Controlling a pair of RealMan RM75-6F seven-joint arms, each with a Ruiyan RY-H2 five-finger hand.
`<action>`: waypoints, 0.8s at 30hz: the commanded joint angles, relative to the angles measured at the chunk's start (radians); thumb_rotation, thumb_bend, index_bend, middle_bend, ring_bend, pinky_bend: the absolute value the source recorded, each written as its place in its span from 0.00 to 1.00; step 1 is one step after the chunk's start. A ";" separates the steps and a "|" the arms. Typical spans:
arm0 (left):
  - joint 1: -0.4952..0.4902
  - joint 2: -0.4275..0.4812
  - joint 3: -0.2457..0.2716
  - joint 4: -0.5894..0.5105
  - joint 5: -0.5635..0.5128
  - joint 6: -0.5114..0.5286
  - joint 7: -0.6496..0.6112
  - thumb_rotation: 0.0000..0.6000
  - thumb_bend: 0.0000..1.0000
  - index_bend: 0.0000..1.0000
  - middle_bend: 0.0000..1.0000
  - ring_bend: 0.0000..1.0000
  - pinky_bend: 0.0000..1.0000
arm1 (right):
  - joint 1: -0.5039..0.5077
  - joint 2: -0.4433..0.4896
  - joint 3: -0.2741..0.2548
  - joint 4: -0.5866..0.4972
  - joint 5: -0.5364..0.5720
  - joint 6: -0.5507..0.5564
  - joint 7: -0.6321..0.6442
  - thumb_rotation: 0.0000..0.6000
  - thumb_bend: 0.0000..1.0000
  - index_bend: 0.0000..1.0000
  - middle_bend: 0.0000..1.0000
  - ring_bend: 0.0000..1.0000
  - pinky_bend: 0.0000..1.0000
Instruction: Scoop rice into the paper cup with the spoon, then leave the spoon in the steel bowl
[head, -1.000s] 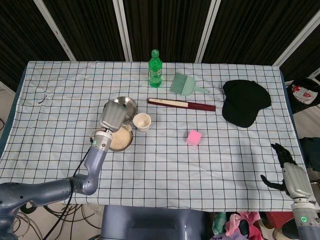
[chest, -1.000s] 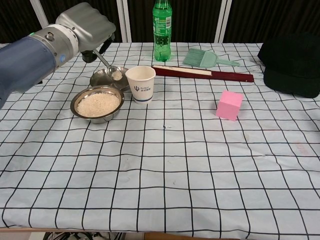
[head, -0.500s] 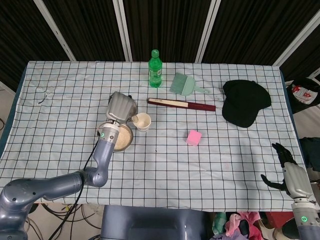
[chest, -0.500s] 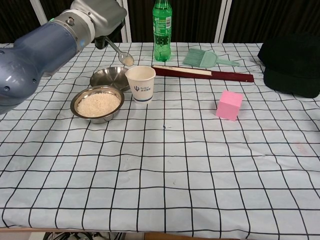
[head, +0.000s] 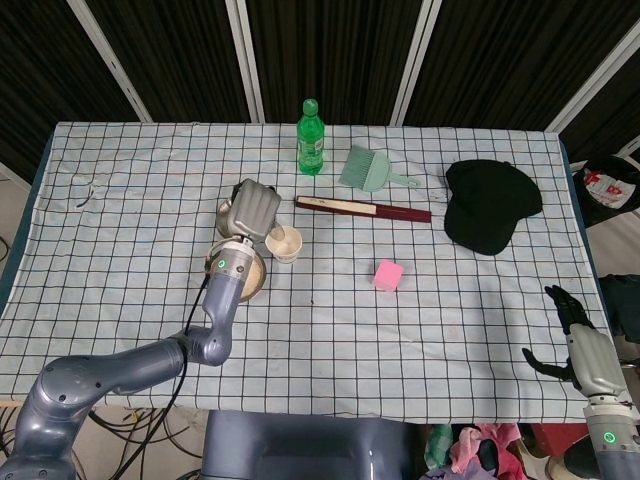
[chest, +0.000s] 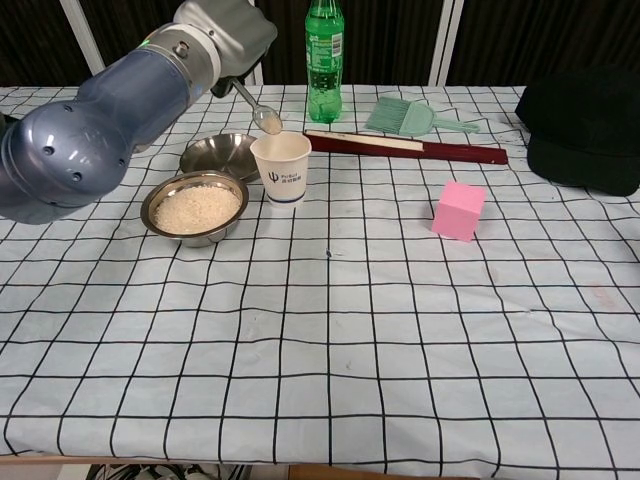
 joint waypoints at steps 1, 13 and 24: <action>-0.020 -0.014 0.013 0.028 0.015 -0.016 0.018 1.00 0.53 0.81 1.00 1.00 1.00 | 0.000 0.001 0.000 0.000 0.001 -0.001 0.002 1.00 0.22 0.00 0.00 0.00 0.20; -0.057 -0.044 0.068 0.104 0.078 -0.067 0.060 1.00 0.53 0.81 1.00 1.00 1.00 | 0.000 0.005 0.004 -0.004 0.007 -0.004 0.015 1.00 0.22 0.00 0.00 0.00 0.20; -0.062 -0.020 0.122 0.118 0.149 -0.099 0.094 1.00 0.53 0.81 1.00 1.00 1.00 | 0.000 0.004 0.006 -0.004 0.006 -0.003 0.022 1.00 0.22 0.00 0.00 0.00 0.20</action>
